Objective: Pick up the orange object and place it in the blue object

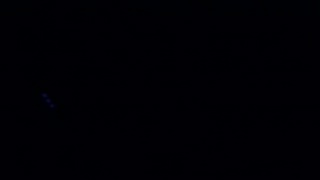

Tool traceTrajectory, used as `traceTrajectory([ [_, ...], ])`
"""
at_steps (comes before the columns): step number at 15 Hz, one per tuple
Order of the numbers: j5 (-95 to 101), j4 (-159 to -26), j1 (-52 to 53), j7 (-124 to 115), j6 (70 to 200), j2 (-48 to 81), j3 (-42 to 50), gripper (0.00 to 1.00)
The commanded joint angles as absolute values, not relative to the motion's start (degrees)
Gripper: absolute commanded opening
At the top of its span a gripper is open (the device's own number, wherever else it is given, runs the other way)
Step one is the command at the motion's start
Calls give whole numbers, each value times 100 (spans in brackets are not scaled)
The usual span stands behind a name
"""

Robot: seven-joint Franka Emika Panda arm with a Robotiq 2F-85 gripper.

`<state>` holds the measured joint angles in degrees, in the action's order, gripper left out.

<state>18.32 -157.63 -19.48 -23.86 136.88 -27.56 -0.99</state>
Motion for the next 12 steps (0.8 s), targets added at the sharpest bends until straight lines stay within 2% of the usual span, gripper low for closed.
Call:
traceTrajectory([
  [1, 2435, -15757, -2562, -3022, 14453, -2318, -45, 100],
  [4, 2770, -15756, -3029, -3343, 14737, -2039, 82, 100],
  [5, 2717, -15755, -3074, -3436, 14456, -2000, 96, 100],
  [6, 2576, -15754, -2871, -3152, 14491, -2169, 154, 100],
  [12, 2969, -15753, -3121, -3718, 14681, -1914, 72, 100],
])
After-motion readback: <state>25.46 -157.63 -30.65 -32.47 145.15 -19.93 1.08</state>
